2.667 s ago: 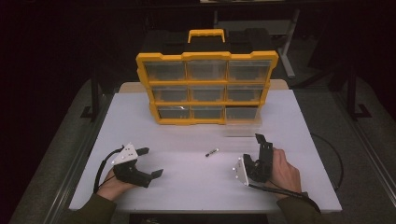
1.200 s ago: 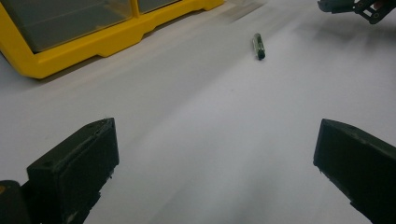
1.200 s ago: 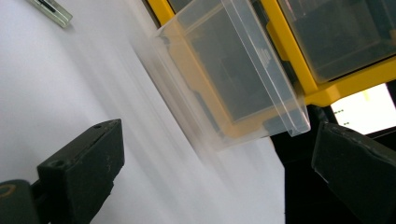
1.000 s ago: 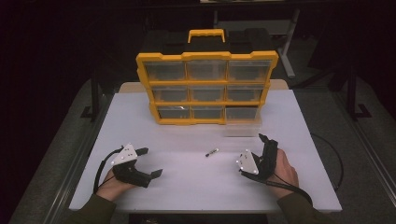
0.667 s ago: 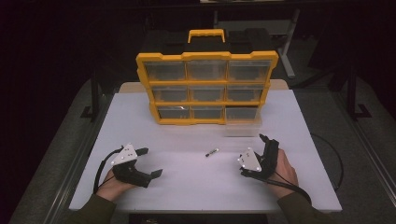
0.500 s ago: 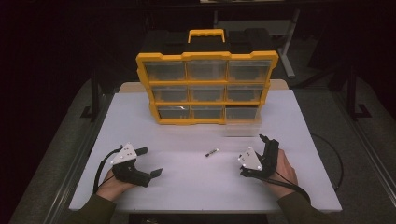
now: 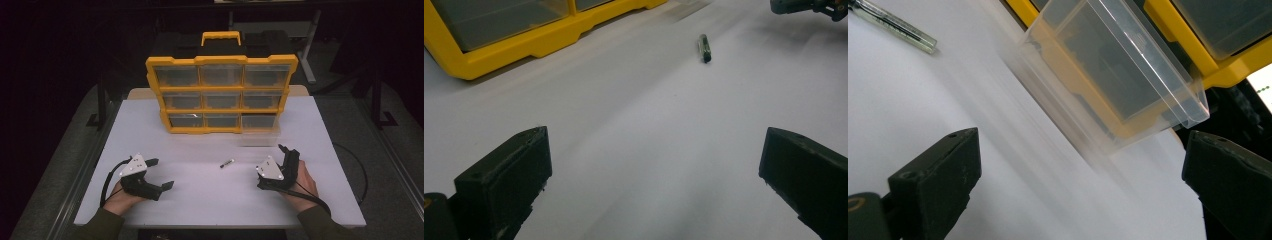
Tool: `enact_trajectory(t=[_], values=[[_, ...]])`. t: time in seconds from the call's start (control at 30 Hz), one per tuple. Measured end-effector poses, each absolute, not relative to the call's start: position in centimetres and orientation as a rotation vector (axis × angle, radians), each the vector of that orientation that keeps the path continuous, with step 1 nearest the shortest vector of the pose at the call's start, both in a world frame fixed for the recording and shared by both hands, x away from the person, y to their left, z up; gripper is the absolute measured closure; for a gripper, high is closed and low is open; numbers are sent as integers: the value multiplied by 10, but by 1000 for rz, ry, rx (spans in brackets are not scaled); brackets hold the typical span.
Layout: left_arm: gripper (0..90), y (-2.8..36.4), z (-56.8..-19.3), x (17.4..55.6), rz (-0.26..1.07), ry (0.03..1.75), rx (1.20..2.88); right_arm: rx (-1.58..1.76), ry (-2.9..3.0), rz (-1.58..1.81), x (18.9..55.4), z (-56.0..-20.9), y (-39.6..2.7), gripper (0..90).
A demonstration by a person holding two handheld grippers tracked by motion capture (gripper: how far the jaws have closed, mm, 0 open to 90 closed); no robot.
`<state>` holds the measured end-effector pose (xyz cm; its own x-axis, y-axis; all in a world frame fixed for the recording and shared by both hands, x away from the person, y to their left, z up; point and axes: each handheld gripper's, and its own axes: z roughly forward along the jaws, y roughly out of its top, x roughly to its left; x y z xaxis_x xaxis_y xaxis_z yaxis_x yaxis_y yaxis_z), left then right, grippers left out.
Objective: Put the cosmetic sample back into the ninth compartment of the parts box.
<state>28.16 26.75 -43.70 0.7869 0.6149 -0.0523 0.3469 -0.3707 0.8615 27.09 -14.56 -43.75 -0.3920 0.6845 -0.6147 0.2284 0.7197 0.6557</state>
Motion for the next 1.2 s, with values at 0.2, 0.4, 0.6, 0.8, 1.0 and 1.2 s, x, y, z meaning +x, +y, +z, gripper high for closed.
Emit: enact_trajectory(t=[0.2,0.4,0.6,0.8,1.0,1.2], values=[[0,268,-437,282,344,714,1999,733,1971,630,272,-436,-147,17],[0,268,-437,281,345,714,1997,773,1977,664,272,-435,-149,17],[0,268,-437,282,344,713,1996,804,1983,702,273,-433,-150,17],[0,268,-437,281,344,712,1999,837,1990,732,274,-433,-151,18],[0,268,-437,281,344,714,1995,885,1997,786,276,-431,-154,17],[0,268,-437,281,343,714,1995,925,2015,837,278,-429,-158,17]])
